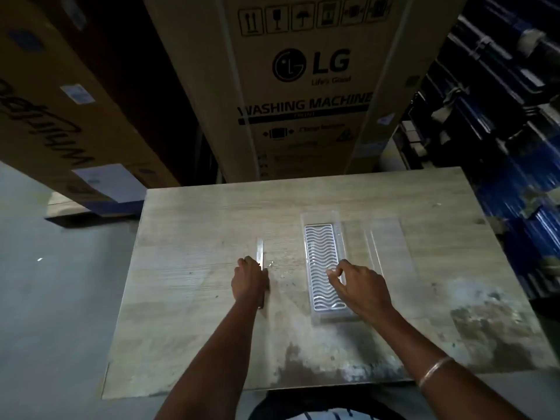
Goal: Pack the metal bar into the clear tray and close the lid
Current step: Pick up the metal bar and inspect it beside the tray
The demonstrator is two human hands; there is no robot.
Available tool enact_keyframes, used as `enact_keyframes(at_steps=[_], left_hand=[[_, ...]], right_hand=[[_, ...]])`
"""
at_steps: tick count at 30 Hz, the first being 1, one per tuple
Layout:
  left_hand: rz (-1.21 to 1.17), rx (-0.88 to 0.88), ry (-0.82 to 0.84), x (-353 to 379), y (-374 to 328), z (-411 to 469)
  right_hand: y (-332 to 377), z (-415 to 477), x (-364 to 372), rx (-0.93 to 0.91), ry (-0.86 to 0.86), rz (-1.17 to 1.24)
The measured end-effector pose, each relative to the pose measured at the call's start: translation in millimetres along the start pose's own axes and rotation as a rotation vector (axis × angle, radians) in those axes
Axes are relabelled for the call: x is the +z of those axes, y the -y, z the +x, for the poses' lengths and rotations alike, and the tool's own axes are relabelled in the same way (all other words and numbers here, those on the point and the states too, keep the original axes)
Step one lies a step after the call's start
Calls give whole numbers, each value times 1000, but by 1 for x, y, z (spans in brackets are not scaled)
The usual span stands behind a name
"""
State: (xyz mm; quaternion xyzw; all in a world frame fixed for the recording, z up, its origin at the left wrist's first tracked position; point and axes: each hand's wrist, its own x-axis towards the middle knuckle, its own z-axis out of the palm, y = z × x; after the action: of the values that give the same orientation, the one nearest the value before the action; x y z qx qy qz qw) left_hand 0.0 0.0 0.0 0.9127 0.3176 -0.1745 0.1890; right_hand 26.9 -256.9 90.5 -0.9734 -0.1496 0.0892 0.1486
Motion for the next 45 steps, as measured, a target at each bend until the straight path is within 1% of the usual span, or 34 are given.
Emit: enact_keyframes(at_steps=[2,4,9,15,19,21,22,23,25,26,28,34,39,43,45], left_hand=[[-20,4,-28,-1,0,3],[-64,-23,-55,2,-3,4],[-248,-125,6,6,-5,9],[-296,-90,46,10,-4,18],[-333,-65,43,13,-2,22],[-459,-44,46,10,0,20],[-583,-36,54,7,1,18],[-748,-32,77,2,0,14],[-1102,-31,196,-9,-1,5],[-1228,-30,249,-16,-3,1],[-1327,-28,299,-23,-6,-4],[-1347,34,279,-37,-18,-21],[-1414,18,225,-46,-32,-35],[-1372,-24,134,-49,-36,-41],[-1369,-35,125,-50,-36,-42]], right_hand=[[0,2,1,-13,-35,19],[1,3,1,-8,-26,38],[1,8,7,-18,-20,40],[3,12,8,-12,-20,34],[1,10,10,-11,-19,35],[0,10,11,-17,-22,40],[0,10,11,-22,-26,41],[0,10,11,-27,-28,42],[-1,11,11,-27,-34,45],[-1,11,10,-26,-36,47],[-2,11,10,-26,-42,48],[-3,10,9,-7,-34,81],[-4,11,6,-10,-54,88],[-2,11,6,0,-65,93],[-3,11,6,7,-72,103]])
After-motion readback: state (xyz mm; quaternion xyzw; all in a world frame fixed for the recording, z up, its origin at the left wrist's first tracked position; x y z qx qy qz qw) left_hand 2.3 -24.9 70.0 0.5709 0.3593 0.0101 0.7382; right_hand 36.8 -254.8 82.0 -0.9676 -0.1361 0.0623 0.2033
